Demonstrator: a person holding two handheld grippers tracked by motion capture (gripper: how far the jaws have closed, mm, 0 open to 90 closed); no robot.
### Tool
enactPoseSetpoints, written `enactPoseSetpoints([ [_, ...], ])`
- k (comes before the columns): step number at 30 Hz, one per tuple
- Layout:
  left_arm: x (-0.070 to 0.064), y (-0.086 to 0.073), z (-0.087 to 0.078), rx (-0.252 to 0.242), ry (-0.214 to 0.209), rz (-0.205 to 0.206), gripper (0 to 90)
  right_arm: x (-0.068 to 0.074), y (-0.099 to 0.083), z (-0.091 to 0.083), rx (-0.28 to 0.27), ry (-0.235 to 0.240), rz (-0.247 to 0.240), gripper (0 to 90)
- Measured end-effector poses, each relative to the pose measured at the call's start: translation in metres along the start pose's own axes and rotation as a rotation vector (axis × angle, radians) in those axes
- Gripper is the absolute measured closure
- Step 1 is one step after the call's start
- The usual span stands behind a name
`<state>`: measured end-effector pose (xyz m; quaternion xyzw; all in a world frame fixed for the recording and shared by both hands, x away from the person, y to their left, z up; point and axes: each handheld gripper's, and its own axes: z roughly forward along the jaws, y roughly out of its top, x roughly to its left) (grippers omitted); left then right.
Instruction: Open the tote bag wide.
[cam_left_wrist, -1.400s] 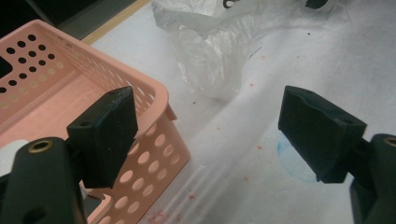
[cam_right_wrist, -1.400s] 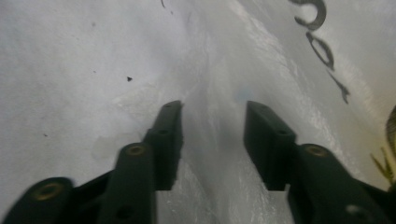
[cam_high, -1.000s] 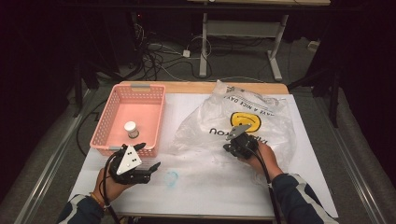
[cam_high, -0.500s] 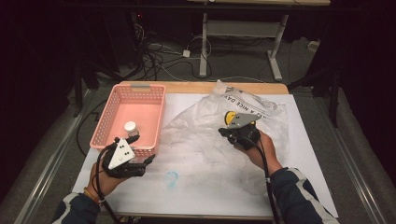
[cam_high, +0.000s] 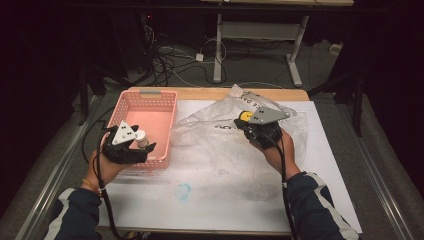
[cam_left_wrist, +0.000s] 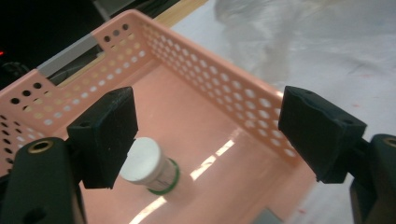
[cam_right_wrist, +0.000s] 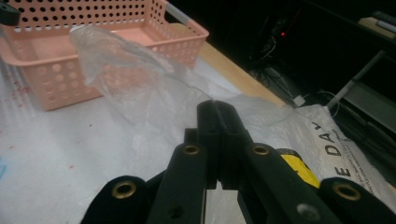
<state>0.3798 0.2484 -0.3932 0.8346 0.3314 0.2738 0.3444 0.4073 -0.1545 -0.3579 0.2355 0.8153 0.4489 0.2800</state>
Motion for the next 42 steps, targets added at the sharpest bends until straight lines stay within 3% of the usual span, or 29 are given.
enactPoseSetpoints([
  [5, 0.013, 0.004, 0.018, 0.099, 0.000, 0.020, 19.4, -0.005, 0.003, -0.008, -0.048, -0.039, 0.020, 90.0],
  [10, 0.026, 0.003, 0.034, 0.207, -0.037, -0.036, 19.7, -0.007, 0.007, -0.020, -0.108, -0.065, 0.028, 90.0],
  [11, 0.028, 0.004, 0.034, 0.208, -0.041, -0.035, 22.7, -0.007, 0.008, -0.022, -0.108, -0.060, 0.029, 90.0],
  [13, 0.031, 0.007, 0.036, 0.231, 0.013, -0.014, 24.3, -0.007, 0.008, -0.023, -0.116, -0.055, 0.033, 90.0],
  [14, 0.034, 0.008, 0.039, 0.243, 0.008, -0.001, 28.0, -0.007, 0.008, -0.024, -0.117, -0.048, 0.035, 90.0],
  [15, 0.036, 0.009, 0.041, 0.255, -0.010, -0.016, 30.4, -0.007, 0.007, -0.024, -0.116, -0.046, 0.036, 90.0],
  [20, 0.053, 0.006, 0.060, 0.346, -0.048, -0.053, 33.4, -0.006, 0.006, -0.023, -0.110, -0.015, 0.034, 90.0],
  [22, 0.057, 0.005, 0.066, 0.392, -0.042, -0.045, 32.6, -0.004, 0.004, -0.022, -0.113, 0.004, 0.018, 90.0],
  [24, 0.060, 0.003, 0.071, 0.433, -0.074, -0.048, 32.7, -0.004, 0.002, -0.020, -0.103, 0.018, 0.015, 90.0],
  [28, 0.065, -0.001, 0.080, 0.566, -0.086, -0.028, 35.2, -0.003, -0.002, -0.017, -0.089, 0.033, 0.017, 90.0],
  [29, 0.066, -0.001, 0.080, 0.573, -0.090, -0.031, 41.3, -0.003, -0.002, -0.017, -0.088, 0.035, 0.014, 90.0],
  [32, 0.067, -0.001, 0.076, 0.527, -0.098, -0.040, 46.8, -0.003, -0.002, -0.018, -0.090, 0.033, 0.013, 90.0],
  [36, 0.066, -0.001, 0.075, 0.517, -0.092, -0.036, 47.6, -0.003, -0.003, -0.019, -0.091, 0.028, 0.017, 90.0],
  [42, 0.066, 0.000, 0.070, 0.446, -0.061, -0.053, 47.9, -0.004, -0.002, -0.020, -0.098, 0.011, 0.017, 90.0],
])
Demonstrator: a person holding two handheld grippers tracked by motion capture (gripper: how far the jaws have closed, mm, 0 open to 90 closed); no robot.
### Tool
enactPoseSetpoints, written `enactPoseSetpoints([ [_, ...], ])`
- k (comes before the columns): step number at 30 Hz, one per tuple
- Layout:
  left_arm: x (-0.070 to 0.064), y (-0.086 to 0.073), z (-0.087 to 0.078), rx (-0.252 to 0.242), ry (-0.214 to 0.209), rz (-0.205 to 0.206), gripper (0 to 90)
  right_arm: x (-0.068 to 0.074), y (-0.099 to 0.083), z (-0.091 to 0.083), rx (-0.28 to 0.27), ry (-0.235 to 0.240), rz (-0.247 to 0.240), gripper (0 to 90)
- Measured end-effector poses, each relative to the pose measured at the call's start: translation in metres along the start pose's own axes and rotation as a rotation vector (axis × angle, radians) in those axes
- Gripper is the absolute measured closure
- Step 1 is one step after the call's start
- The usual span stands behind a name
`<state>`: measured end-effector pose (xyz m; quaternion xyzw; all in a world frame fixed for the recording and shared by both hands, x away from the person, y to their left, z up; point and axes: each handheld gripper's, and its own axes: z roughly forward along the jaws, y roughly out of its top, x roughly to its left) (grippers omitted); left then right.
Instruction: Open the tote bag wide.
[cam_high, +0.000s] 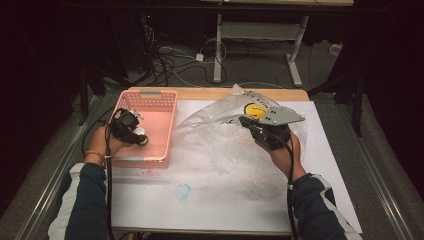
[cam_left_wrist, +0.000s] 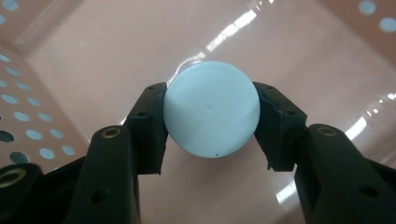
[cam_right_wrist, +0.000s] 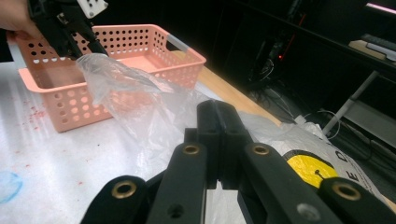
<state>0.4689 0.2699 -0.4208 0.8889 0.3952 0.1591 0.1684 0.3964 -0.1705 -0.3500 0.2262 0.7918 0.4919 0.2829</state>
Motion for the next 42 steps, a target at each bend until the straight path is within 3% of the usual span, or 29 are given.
enactPoseSetpoints([
  [3, 0.000, -0.002, -0.005, -0.049, 0.016, -0.018, 47.9, -0.001, 0.000, 0.000, 0.000, -0.012, -0.001, 90.0],
  [6, -0.003, -0.005, -0.011, -0.098, 0.057, -0.022, 48.0, -0.002, 0.002, -0.001, -0.026, -0.031, 0.001, 90.0],
  [12, -0.011, -0.012, -0.032, -0.229, 0.062, -0.038, 48.2, -0.001, 0.015, -0.003, -0.057, -0.054, -0.019, 90.0],
  [21, -0.036, -0.017, -0.067, -0.397, 0.115, 0.042, 48.3, -0.002, 0.039, -0.001, -0.068, -0.095, -0.030, 90.0],
  [27, -0.060, -0.019, -0.091, -0.478, 0.124, 0.096, 48.3, -0.006, 0.048, 0.006, -0.064, -0.117, -0.026, 90.0],
  [32, -0.085, -0.017, -0.109, -0.565, 0.099, 0.149, 48.3, -0.005, 0.050, 0.011, -0.057, -0.133, -0.020, 90.0],
  [36, -0.106, -0.013, -0.115, -0.595, 0.078, 0.213, 48.3, -0.006, 0.048, 0.014, -0.048, -0.133, -0.007, 90.0],
  [40, -0.124, -0.006, -0.110, -0.613, 0.083, 0.285, 48.3, -0.005, 0.046, 0.015, -0.043, -0.125, -0.006, 90.0],
  [42, -0.129, -0.003, -0.104, -0.618, 0.056, 0.294, 48.3, -0.004, 0.044, 0.015, -0.048, -0.117, 0.000, 90.0],
])
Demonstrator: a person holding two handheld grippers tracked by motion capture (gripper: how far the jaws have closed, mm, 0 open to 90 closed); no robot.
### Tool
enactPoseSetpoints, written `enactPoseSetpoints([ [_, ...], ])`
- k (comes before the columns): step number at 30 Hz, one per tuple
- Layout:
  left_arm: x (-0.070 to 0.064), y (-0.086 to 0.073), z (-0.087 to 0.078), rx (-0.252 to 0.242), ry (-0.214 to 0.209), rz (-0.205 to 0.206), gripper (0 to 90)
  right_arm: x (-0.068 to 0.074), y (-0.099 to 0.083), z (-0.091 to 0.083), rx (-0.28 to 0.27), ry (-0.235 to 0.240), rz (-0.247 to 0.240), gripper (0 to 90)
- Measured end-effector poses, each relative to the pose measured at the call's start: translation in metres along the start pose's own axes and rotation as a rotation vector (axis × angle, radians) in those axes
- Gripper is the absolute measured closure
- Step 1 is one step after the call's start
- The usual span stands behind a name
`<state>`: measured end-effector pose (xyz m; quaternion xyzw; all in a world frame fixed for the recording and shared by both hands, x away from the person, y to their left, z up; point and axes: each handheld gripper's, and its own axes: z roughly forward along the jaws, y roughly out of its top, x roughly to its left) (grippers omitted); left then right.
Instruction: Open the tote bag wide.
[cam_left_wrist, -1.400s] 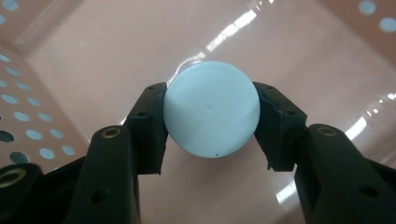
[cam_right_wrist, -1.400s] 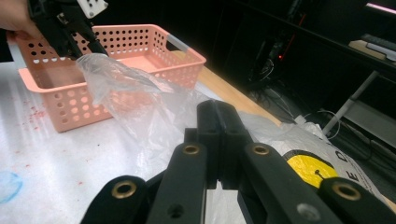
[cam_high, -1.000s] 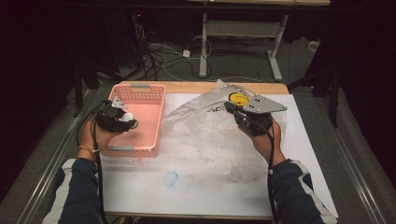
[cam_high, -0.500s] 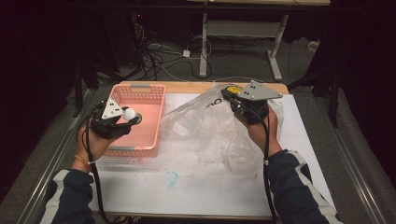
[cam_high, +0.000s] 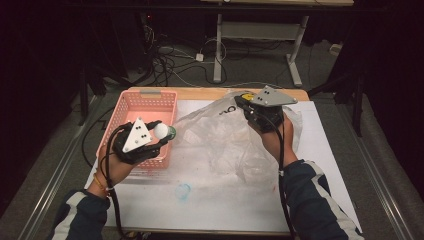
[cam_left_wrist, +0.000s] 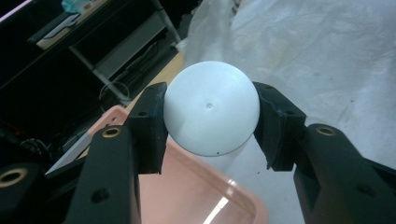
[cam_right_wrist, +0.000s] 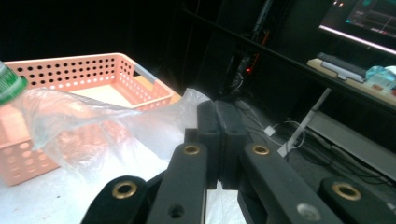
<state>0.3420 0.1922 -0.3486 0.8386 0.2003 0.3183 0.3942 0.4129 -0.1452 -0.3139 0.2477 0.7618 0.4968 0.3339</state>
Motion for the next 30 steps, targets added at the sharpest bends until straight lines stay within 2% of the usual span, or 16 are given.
enactPoseSetpoints([
  [3, -0.008, 0.002, 0.009, 0.002, -0.025, 0.019, 48.3, 0.002, -0.003, 0.000, 0.007, 0.003, 0.006, 90.0],
  [6, -0.017, 0.005, 0.014, -0.020, -0.052, 0.022, 48.3, 0.001, -0.007, 0.002, 0.013, 0.010, 0.010, 90.0],
  [7, -0.020, 0.007, 0.017, -0.025, -0.074, 0.020, 48.3, 0.001, -0.008, 0.002, 0.014, 0.013, 0.014, 90.0],
  [9, -0.029, 0.011, 0.023, -0.026, -0.081, 0.046, 48.3, 0.001, -0.009, 0.002, 0.013, 0.015, 0.020, 90.0],
  [11, -0.037, 0.016, 0.030, -0.025, -0.117, 0.055, 48.3, 0.001, -0.008, 0.002, 0.012, 0.012, 0.020, 90.0],
  [14, -0.048, 0.022, 0.042, -0.016, -0.148, 0.075, 48.3, 0.003, -0.007, 0.002, 0.010, 0.008, 0.009, 90.0],
  [18, -0.060, 0.029, 0.064, -0.002, -0.178, 0.081, 48.2, 0.005, -0.004, 0.001, 0.000, 0.016, 0.013, 90.0],
  [21, -0.071, 0.033, 0.084, 0.024, -0.179, 0.102, 48.2, 0.008, -0.004, 0.000, 0.000, 0.028, 0.010, 90.0],
  [24, -0.079, 0.034, 0.108, 0.046, -0.196, 0.088, 48.3, 0.009, -0.006, 0.001, 0.004, 0.035, 0.009, 90.0],
  [27, -0.086, 0.033, 0.126, 0.078, -0.183, 0.114, 48.2, 0.010, -0.007, 0.000, 0.003, 0.044, 0.018, 90.0],
  [30, -0.089, 0.033, 0.143, 0.096, -0.182, 0.103, 48.2, 0.010, -0.010, -0.001, 0.006, 0.055, 0.021, 90.0],
])
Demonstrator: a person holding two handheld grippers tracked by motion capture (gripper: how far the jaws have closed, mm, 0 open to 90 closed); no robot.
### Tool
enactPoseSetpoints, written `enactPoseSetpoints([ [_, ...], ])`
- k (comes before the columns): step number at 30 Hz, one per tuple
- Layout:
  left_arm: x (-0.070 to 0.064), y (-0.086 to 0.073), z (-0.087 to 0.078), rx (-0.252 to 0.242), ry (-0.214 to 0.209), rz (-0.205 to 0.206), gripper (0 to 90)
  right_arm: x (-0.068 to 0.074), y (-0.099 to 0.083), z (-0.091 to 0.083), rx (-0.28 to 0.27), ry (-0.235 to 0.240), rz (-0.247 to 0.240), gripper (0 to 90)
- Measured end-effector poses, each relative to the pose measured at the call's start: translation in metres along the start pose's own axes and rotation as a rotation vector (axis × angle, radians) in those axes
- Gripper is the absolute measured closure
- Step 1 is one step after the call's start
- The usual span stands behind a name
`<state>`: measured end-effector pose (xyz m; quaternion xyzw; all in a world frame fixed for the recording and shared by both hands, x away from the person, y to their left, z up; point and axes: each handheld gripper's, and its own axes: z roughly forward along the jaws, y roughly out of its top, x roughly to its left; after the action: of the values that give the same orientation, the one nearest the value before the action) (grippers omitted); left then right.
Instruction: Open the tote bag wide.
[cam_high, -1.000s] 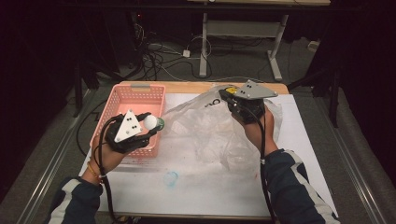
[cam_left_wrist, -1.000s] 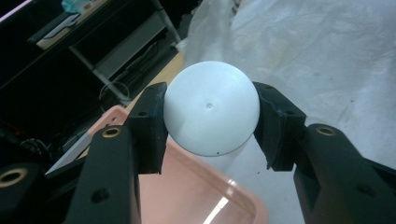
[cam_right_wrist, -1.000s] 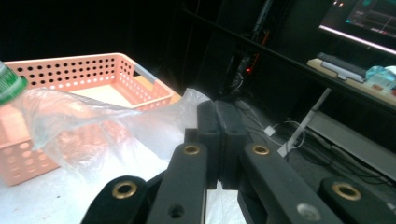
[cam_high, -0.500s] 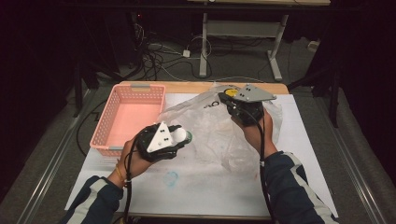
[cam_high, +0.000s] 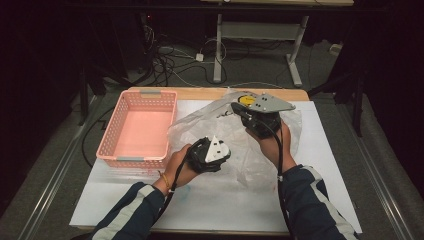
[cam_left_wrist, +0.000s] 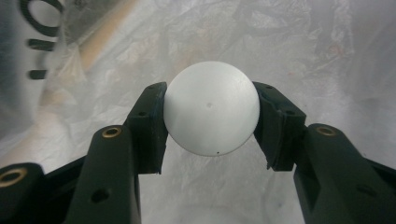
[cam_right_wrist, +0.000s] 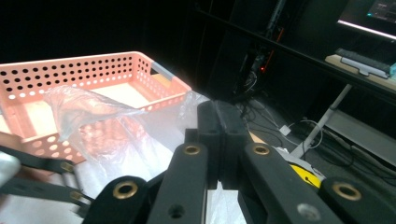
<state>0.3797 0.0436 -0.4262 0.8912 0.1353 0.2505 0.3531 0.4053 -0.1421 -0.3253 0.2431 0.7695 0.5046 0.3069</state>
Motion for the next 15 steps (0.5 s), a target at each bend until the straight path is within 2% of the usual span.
enactPoseSetpoints([
  [4, 0.004, 0.003, 0.023, 0.014, 0.023, -0.033, 48.2, -0.001, -0.002, 0.000, 0.004, 0.007, 0.005, 90.0],
  [6, 0.006, 0.004, 0.035, 0.021, 0.009, -0.062, 48.1, -0.001, -0.002, 0.000, 0.006, 0.010, 0.005, 90.0],
  [9, 0.004, 0.005, 0.051, 0.034, 0.015, -0.086, 48.1, 0.000, -0.004, 0.000, 0.011, 0.015, 0.001, 90.0],
  [12, 0.005, 0.007, 0.060, 0.045, 0.027, -0.094, 48.0, -0.001, -0.006, 0.000, 0.014, 0.018, 0.006, 90.0],
  [13, 0.004, 0.007, 0.062, 0.043, 0.017, -0.106, 47.9, -0.001, -0.007, 0.001, 0.017, 0.020, 0.010, 90.0],
  [14, 0.004, 0.008, 0.062, 0.039, 0.023, -0.104, 47.7, -0.001, -0.008, 0.001, 0.018, 0.020, 0.009, 90.0],
  [15, 0.003, 0.008, 0.063, 0.036, 0.007, -0.109, 47.4, -0.001, -0.009, 0.000, 0.019, 0.021, 0.008, 90.0],
])
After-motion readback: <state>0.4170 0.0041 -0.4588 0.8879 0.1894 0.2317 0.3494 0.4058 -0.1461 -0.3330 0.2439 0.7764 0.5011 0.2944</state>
